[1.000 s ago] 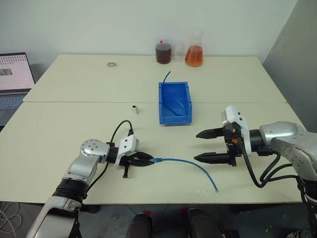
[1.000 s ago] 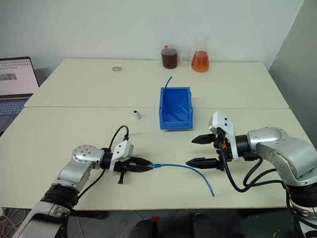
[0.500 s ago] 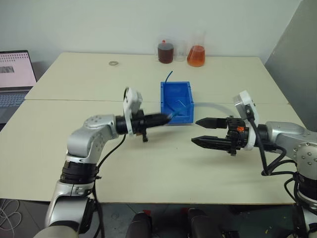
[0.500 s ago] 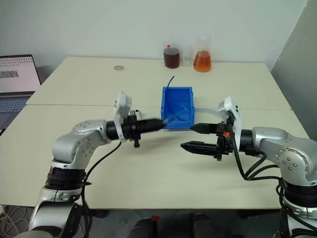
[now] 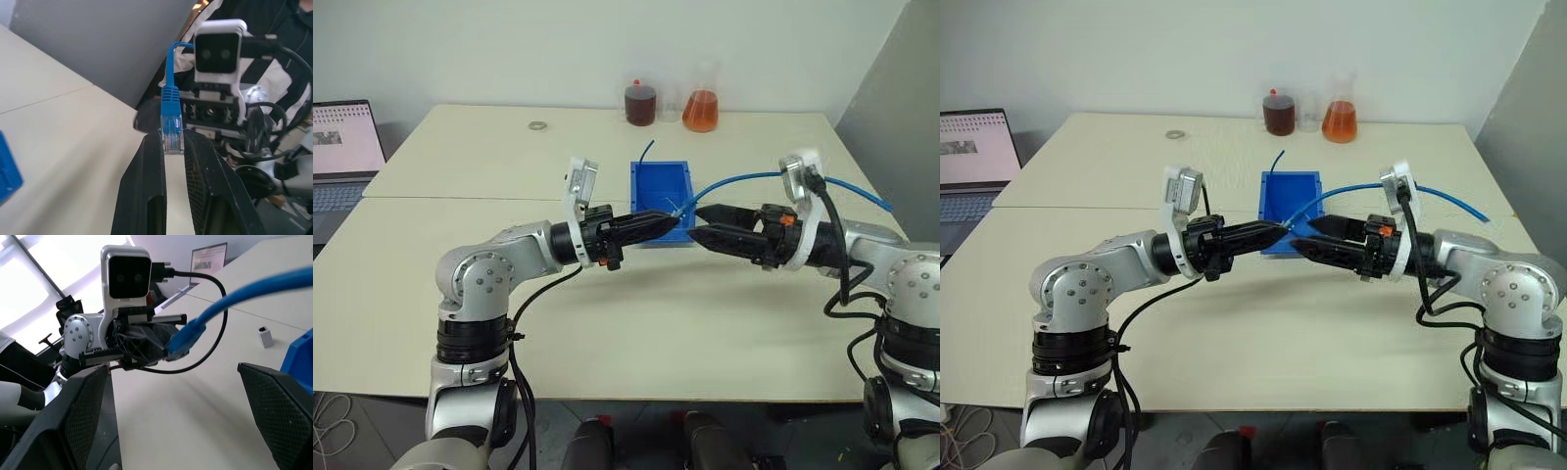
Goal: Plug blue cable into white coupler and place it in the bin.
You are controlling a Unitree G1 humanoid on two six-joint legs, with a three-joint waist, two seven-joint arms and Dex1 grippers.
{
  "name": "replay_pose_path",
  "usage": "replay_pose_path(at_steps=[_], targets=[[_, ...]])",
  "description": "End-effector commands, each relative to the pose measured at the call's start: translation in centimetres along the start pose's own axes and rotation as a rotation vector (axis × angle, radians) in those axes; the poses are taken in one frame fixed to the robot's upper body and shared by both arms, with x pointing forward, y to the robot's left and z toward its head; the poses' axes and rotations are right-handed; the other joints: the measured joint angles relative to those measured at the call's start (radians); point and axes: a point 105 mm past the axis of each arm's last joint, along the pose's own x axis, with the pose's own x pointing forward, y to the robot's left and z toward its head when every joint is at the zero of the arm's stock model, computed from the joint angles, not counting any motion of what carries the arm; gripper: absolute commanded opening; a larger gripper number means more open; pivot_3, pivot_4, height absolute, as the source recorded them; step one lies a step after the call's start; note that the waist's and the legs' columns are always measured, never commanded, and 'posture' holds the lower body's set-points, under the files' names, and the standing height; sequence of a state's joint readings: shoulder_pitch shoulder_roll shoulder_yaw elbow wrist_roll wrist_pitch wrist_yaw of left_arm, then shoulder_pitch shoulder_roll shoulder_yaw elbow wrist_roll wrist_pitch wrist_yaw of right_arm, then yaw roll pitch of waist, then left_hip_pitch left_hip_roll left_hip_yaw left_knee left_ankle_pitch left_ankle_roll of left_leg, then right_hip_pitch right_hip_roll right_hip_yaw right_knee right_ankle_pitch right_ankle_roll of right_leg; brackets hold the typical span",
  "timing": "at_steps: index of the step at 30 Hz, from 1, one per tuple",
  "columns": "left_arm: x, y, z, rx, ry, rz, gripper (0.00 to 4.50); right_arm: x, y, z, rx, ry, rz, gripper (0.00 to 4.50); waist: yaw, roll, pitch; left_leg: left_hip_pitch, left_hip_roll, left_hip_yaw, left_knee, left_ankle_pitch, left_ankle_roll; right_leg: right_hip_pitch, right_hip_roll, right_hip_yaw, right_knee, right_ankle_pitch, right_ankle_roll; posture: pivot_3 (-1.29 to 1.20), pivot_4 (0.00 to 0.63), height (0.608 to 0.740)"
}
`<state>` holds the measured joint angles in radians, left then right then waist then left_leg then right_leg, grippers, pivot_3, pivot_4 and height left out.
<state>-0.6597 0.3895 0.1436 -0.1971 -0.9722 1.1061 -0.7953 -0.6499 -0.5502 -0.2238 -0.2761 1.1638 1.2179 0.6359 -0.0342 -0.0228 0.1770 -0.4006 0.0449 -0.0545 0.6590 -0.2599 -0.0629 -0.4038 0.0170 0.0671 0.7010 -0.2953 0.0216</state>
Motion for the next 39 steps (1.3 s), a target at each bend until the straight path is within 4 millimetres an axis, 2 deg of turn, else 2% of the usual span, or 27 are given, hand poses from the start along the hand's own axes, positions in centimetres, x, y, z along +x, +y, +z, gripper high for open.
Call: replay_pose_path(at_steps=[1, 7, 9, 10, 11, 15, 16, 27, 33, 35, 39], targets=[[0.2, -1.0, 0.4, 0.027, -0.016, -0.028, 0.24, 0.2, 1.3, 1.1, -0.027, -0.013, 0.071, 4.50, 0.000, 0.000, 0.000, 0.000, 0.000, 0.000, 0.000, 0.000, 0.000, 0.000, 0.000, 0.000, 0.000, 0.000, 0.000, 0.00, 0.150, 0.740], [0.2, -1.1, 0.2, 0.021, -0.014, -0.034, 0.24, 1.0, 1.7, 1.0, -0.013, -0.005, 0.106, 4.50, 0.000, 0.000, 0.000, 0.000, 0.000, 0.000, 0.000, 0.000, 0.000, 0.000, 0.000, 0.000, 0.000, 0.000, 0.000, 0.00, 0.150, 0.740], [0.2, -1.2, 0.1, 0.019, -0.017, -0.036, 0.24, 1.3, 1.6, 1.1, -0.007, -0.012, 0.108, 4.13, 0.000, 0.000, 0.000, 0.000, 0.000, 0.000, 0.000, 0.000, 0.000, 0.000, 0.000, 0.000, 0.000, 0.000, 0.000, 0.00, 0.150, 0.740], [0.2, -1.3, 0.1, 0.019, -0.018, -0.036, 0.24, 1.4, 1.5, 1.1, -0.006, -0.013, 0.107, 4.11, 0.000, 0.000, 0.000, 0.000, 0.000, 0.000, 0.000, 0.000, 0.000, 0.000, 0.000, 0.000, 0.000, 0.000, 0.000, 0.00, 0.150, 0.740], [0.3, -1.3, 0.1, 0.024, -0.016, -0.033, 0.24, 1.5, 1.4, 1.2, -0.011, -0.013, 0.101, 3.78, 0.000, 0.000, 0.000, 0.000, 0.000, 0.000, 0.000, 0.000, 0.000, 0.000, 0.000, 0.000, 0.000, 0.000, 0.000, 0.00, 0.150, 0.740], [0.3, -1.3, -0.1, 0.019, -0.019, -0.033, 0.24, 1.5, 1.3, 1.3, 0.006, -0.022, 0.106, 3.07, 0.001, 0.000, 0.000, 0.000, 0.000, 0.000, 0.000, 0.000, 0.000, 0.000, 0.000, 0.000, 0.000, 0.000, 0.000, 0.00, 0.150, 0.740], [0.3, -1.3, -0.1, 0.019, -0.018, -0.032, 0.24, 1.5, 1.2, 1.3, 0.008, -0.023, 0.106, 2.68, 0.001, 0.000, 0.000, 0.000, 0.000, 0.001, 0.000, 0.000, 0.000, 0.000, 0.000, 0.000, -0.001, 0.000, 0.000, 0.00, 0.150, 0.740], [0.2, -1.3, 0.0, 0.020, -0.022, -0.029, 0.24, 0.9, 0.8, 1.7, 0.035, -0.030, 0.096, 0.27, 0.001, 0.000, 0.000, 0.000, 0.000, 0.001, 0.000, 0.000, 0.000, 0.000, 0.000, 0.001, -0.001, 0.000, 0.000, 0.00, 0.150, 0.740], [0.3, -1.3, 0.0, 0.023, -0.023, -0.034, 0.24, 0.7, 0.8, 1.8, 0.041, -0.029, 0.098, 0.23, 0.001, 0.000, 0.000, 0.000, 0.000, 0.001, 0.000, 0.000, 0.000, 0.000, 0.000, 0.001, -0.001, 0.000, 0.000, 0.00, 0.150, 0.740], [0.2, -1.5, -0.1, 0.033, -0.021, -0.043, 0.94, 0.8, 0.9, 1.7, 0.036, -0.025, 0.096, 0.23, 0.001, 0.000, 0.000, 0.000, 0.000, 0.001, 0.000, 0.000, 0.000, 0.000, 0.000, 0.001, -0.001, 0.000, 0.000, 0.00, 0.150, 0.740], [-0.3, -1.6, 0.2, 0.039, -0.027, -0.048, 1.67, 1.0, 0.7, 1.9, 0.027, -0.029, 0.084, 0.23, 0.000, 0.000, 0.000, 0.000, 0.000, 0.001, 0.000, 0.000, 0.000, 0.000, 0.000, 0.001, -0.002, 0.000, 0.000, 0.00, 0.150, 0.740]])
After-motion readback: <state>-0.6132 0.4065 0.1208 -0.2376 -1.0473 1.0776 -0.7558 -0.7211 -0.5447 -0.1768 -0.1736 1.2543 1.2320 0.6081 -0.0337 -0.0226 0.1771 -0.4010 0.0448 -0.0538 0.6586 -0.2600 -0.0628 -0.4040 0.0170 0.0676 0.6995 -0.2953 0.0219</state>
